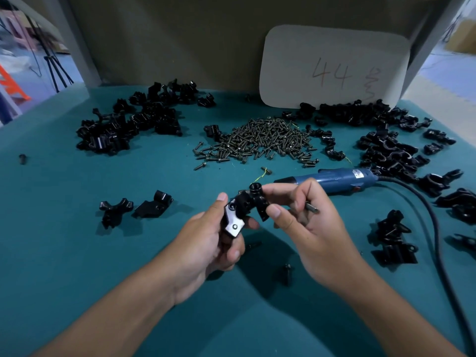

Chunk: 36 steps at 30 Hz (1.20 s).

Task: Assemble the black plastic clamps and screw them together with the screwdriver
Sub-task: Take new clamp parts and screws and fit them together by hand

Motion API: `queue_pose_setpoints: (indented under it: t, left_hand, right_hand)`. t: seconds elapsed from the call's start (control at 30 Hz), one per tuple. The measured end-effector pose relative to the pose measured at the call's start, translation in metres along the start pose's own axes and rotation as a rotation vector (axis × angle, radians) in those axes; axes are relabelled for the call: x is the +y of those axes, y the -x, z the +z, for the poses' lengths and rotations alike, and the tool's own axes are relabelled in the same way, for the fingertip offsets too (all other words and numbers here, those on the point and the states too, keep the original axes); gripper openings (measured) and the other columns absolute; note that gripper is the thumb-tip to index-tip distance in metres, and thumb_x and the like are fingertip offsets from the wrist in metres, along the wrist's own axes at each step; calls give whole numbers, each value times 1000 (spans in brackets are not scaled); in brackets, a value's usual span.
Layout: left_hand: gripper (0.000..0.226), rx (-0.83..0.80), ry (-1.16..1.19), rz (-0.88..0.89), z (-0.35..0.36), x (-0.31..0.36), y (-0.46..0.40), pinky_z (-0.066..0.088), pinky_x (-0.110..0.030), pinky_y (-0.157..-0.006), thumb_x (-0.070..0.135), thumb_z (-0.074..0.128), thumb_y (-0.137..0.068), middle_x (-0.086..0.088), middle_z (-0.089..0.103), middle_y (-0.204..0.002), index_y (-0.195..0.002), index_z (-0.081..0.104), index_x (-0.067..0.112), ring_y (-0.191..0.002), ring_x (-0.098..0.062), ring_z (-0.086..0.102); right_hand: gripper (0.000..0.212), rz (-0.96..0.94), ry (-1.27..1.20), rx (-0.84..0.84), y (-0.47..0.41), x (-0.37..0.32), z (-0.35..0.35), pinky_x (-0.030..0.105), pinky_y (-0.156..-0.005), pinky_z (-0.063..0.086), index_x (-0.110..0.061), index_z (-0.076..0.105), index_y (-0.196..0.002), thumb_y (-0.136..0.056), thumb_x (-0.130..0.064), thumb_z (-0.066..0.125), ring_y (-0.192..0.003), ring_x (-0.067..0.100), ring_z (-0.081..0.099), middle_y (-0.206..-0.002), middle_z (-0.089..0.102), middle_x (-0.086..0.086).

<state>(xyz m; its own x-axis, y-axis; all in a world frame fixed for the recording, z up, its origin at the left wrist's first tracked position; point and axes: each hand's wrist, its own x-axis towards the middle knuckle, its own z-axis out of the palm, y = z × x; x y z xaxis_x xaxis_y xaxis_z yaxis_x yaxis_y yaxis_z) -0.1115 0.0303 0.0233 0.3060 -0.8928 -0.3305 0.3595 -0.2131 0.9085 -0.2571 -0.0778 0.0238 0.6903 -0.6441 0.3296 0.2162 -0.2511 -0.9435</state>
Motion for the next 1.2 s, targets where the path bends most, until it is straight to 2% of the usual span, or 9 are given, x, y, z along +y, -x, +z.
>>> queue_pose_setpoints:
  t: [0.17,0.33,0.4,0.53,0.73,0.83,0.97,1.13,1.2]
  left_hand:
    - [28,-28,120,-44,-2,1,0,32,-21,-40,29,36,-109,-5,50,-51,-104,57,11,-42,-13,41]
    - [34,-202,283,-47,-5,3,-2,39,-22,-44,42,54,-99,-7,61,-73,-112,66,14,-59,-14,53]
    - [31,-246,213,45,-5,0,-3,40,-21,-50,33,68,-91,-5,62,-75,-115,62,15,-62,-13,53]
    - [29,-191,83,132,-3,-7,-4,44,-23,-55,26,64,-89,-4,61,-71,-115,56,16,-62,-14,54]
    - [22,-224,235,165,-4,-5,-3,41,-25,-55,23,65,-88,2,45,-68,-110,70,21,-61,-12,43]
    - [27,-205,125,282,-5,-4,-1,42,-23,-56,30,72,-84,7,42,-65,-110,67,24,-59,-9,39]
    - [23,-89,-146,461,-5,-7,-3,45,-24,-61,41,68,-84,7,54,-64,-104,61,35,-61,-10,49]
    - [22,42,-400,628,-10,-12,-8,54,-42,-88,51,60,-91,11,69,-106,-112,62,45,-101,-8,64]
    - [21,19,-342,651,-7,-13,-9,58,-40,-87,48,58,-94,10,67,-115,-114,61,42,-110,-12,65]
  right_hand:
    - [30,48,2,1,-1,4,-1,24,-90,51,-18,34,-84,-93,-21,63,-112,10,67,-119,72,-6]
    - [28,66,-24,5,-2,6,0,32,-92,51,-36,42,-78,-89,-31,67,-115,14,66,-120,72,-5]
    - [27,31,-17,50,-3,7,-1,29,-91,51,-28,39,-83,-92,-24,65,-111,10,67,-119,72,-6]
    - [30,3,-36,57,-3,7,-3,24,-89,52,-26,38,-83,-87,-33,67,-107,8,69,-119,73,-5]
    - [27,-12,14,42,-4,6,-2,37,-90,49,-42,42,-77,-88,-37,66,-116,16,67,-121,72,-4]
    - [31,-31,31,22,-3,4,-2,47,-88,50,-40,41,-80,-90,-47,69,-120,19,65,-122,71,-4]
    - [37,-86,56,10,-1,1,1,33,-96,51,-28,38,-84,-92,-49,67,-122,22,64,-122,71,-5]
    - [37,-99,49,15,0,0,0,54,-99,50,-24,37,-85,-93,-41,68,-123,28,63,-123,71,1]
    - [36,-96,60,9,1,1,2,51,-98,50,-28,38,-84,-92,-44,69,-124,27,62,-122,71,-1]
